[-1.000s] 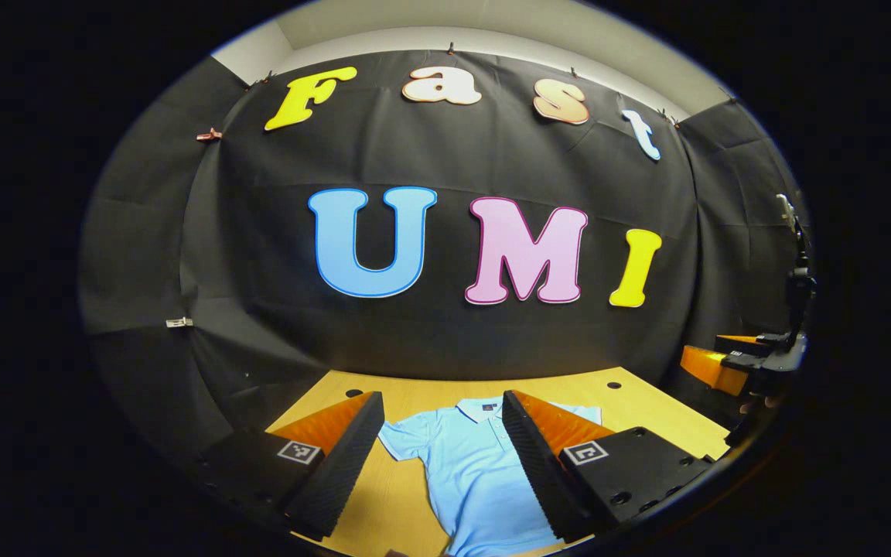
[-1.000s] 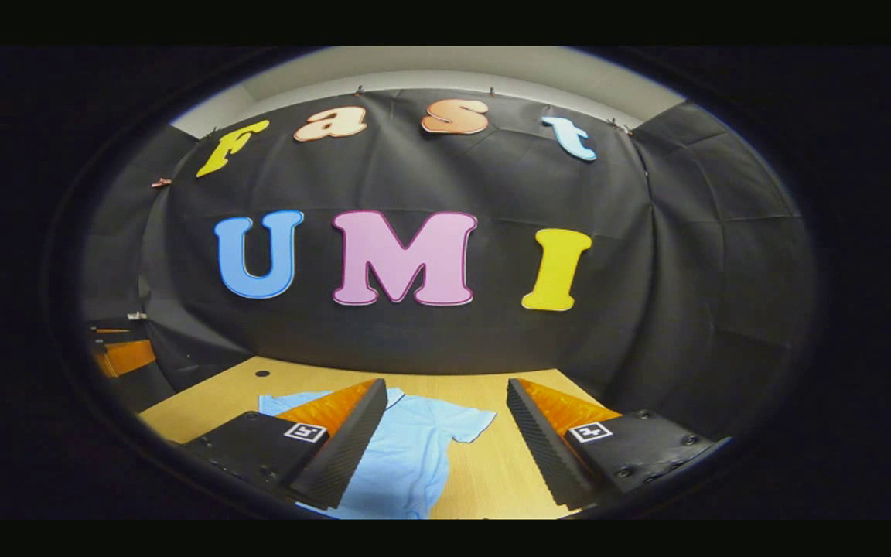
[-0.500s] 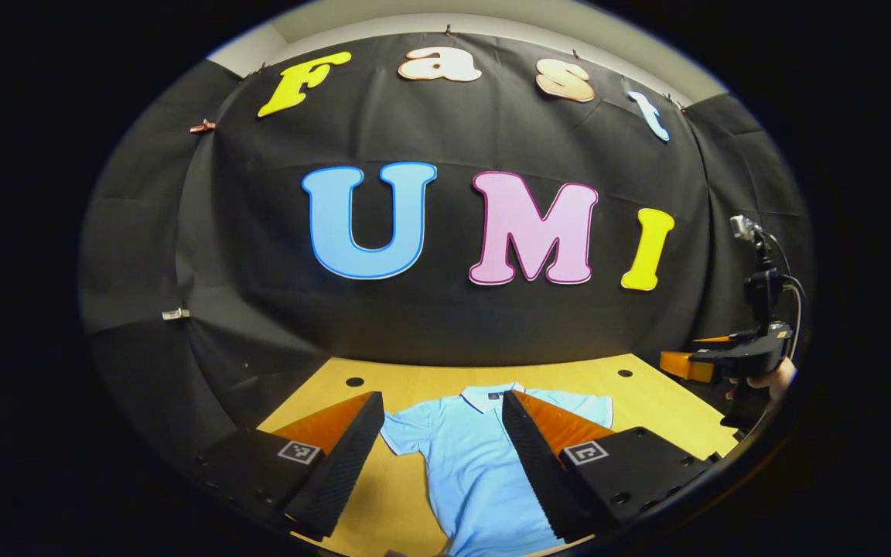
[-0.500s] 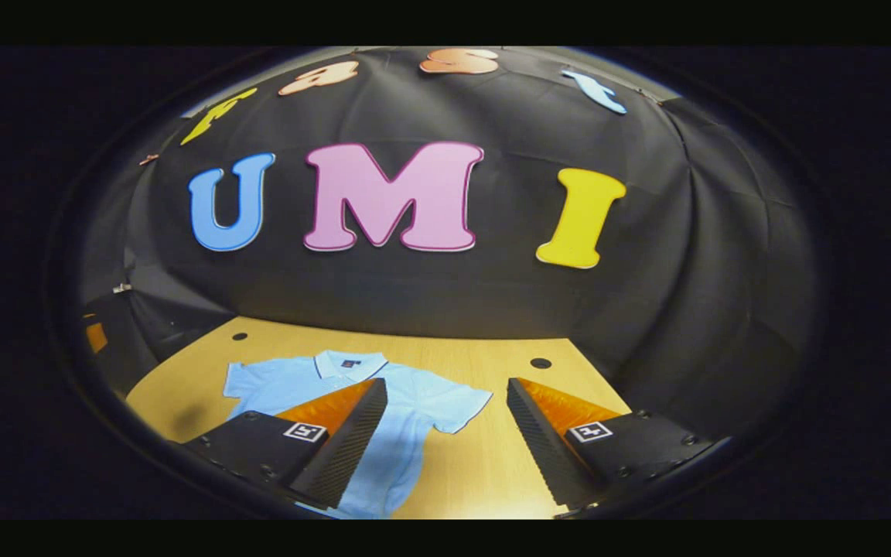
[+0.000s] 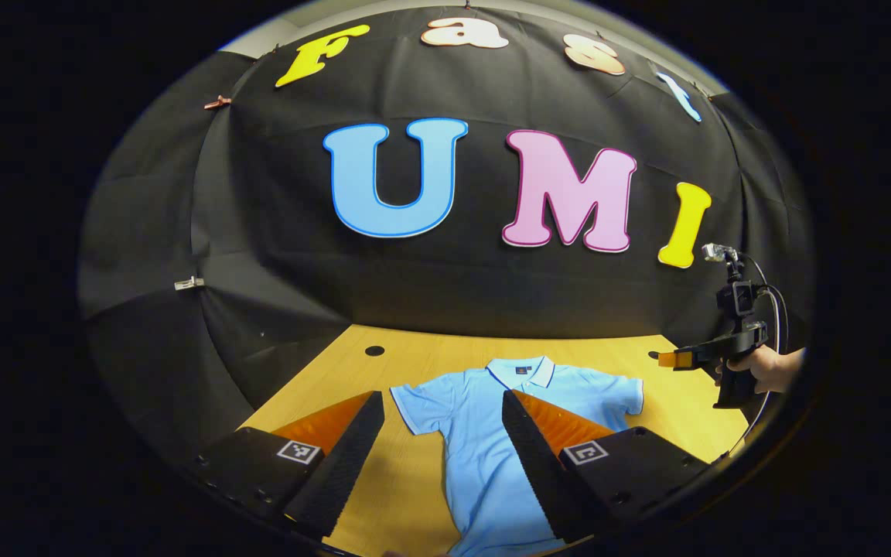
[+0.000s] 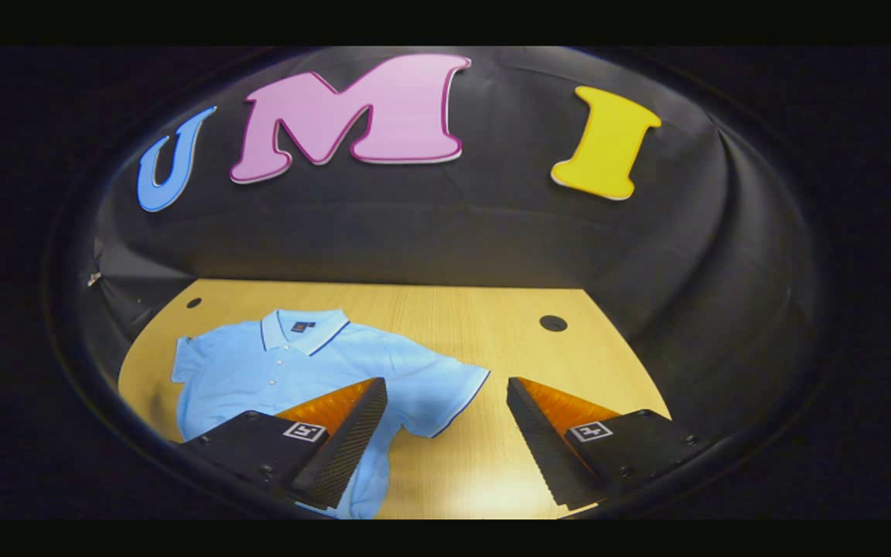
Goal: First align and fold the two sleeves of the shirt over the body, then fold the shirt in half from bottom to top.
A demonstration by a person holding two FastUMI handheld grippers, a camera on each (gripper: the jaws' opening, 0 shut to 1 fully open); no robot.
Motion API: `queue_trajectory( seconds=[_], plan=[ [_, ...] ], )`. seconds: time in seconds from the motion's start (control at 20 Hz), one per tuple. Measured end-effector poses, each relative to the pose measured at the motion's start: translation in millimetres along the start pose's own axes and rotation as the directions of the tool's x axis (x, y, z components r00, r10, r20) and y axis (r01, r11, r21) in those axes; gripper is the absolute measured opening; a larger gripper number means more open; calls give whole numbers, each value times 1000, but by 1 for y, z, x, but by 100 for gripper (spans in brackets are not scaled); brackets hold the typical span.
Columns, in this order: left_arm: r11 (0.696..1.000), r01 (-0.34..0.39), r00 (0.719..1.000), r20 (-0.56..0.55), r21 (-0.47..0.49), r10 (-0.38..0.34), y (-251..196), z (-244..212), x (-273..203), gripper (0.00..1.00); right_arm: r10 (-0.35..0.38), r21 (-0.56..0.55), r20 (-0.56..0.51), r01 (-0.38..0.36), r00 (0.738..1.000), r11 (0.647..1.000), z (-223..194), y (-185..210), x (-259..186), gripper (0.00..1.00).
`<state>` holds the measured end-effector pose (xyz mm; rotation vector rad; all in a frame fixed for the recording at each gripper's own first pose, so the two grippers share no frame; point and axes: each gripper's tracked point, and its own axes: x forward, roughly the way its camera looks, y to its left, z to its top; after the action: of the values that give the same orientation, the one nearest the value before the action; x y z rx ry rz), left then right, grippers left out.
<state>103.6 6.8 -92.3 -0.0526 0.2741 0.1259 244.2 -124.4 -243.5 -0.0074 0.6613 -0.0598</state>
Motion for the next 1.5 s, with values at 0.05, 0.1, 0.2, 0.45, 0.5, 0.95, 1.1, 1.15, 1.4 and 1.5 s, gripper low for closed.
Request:
queue_trajectory(
  seconds=[0.05, 0.1, 0.2, 0.45, 0.5, 0.95, 1.1, 1.15, 1.4, 1.5],
  plan=[
    [1000, -8, 1000, -13, -6, 8, 3, -3, 5, 98, 2, 9, -39, -2, 999, 1000, -8, -2, 15, 98],
    [1000, -15, 1000, -22, -8, 15, 6, -4, 9, 98, 5, 30, -76, -3, 997, 1000, -14, -4, 25, 98],
    [1000, -27, 999, -38, -9, 26, 8, -7, 19, 98, 11, 67, -135, -2, 991, 998, -25, -7, 51, 98],
    [1000, -5, 998, -67, -18, 4, 1, -11, 38, 98, -3, 68, -232, 19, 973, 997, -44, -22, 111, 95],
    [1000, 3, 997, -72, -16, -4, -2, -12, 42, 98, -10, 63, -241, 26, 970, 998, -43, -25, 122, 95],
    [999, 38, 995, -97, 21, -35, -17, -18, 56, 98, -20, 118, -295, 57, 955, 991, -57, -35, 160, 92],
    [999, 37, 994, -107, 8, -36, -20, -22, 57, 98, -13, 123, -292, 50, 956, 991, -52, -37, 159, 85],
    [999, 34, 994, -108, 0, -34, -21, -23, 58, 98, -11, 131, -304, 53, 952, 990, -55, -33, 159, 75],
    [999, 15, 992, -122, -36, -19, -17, -30, 56, 98, -13, 158, -298, 62, 955, 986, -50, -25, 162, 14],
    [999, 7, 992, -126, -38, -12, -14, -32, 56, 98, -1, 148, -292, 47, 957, 988, -52, -21, 162, 2]
  ],
)
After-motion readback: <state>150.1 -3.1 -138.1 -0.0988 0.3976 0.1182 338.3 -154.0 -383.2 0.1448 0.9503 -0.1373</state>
